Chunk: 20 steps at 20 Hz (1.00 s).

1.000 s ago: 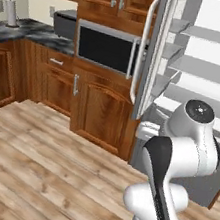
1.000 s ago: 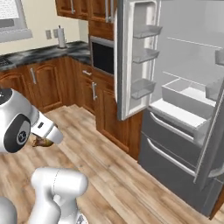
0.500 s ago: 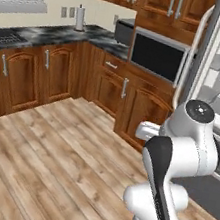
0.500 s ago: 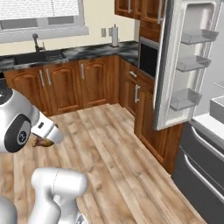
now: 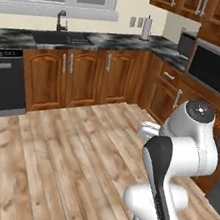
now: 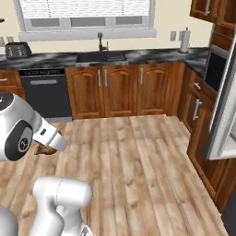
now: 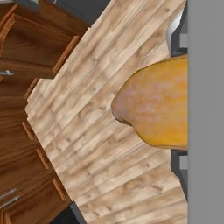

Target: Gather the onion and eggplant from the fridge and place them on a tray on the dining counter. Then gather the fish and chicken drumstick from the fridge and place them on the other tray.

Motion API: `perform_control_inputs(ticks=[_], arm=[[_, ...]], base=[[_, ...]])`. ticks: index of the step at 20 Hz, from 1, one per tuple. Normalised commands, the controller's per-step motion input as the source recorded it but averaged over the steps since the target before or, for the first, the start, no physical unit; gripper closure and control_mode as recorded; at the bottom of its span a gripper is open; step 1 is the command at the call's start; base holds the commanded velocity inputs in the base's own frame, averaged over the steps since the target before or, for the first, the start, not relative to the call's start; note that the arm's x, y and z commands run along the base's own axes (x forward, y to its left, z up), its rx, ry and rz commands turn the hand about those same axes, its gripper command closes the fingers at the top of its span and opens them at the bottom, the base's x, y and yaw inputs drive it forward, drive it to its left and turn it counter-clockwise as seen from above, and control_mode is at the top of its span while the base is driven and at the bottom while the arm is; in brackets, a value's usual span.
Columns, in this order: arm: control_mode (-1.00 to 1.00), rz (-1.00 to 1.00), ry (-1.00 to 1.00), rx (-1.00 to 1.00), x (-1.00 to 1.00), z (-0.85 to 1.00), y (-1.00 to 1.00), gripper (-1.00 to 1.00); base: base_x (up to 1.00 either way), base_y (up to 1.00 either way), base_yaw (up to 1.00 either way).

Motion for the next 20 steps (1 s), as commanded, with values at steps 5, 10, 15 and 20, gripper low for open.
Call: perform_control_inputs(ticks=[5,10,15,20], arm=[[1.0,0.0,0.0,0.0,0.0,0.0,0.0,1.0],[1.0,0.0,0.0,0.0,0.0,0.0,0.0,1.0],[1.0,0.0,0.0,0.0,0.0,0.0,0.0,1.0],[1.0,0.0,0.0,0.0,0.0,0.0,0.0,1.0]], base=[[-0.15,0.0,0.55],[-0.21,0.0,0.55],[-0.29,0.0,0.54],[-0.41,0.0,0.55]])
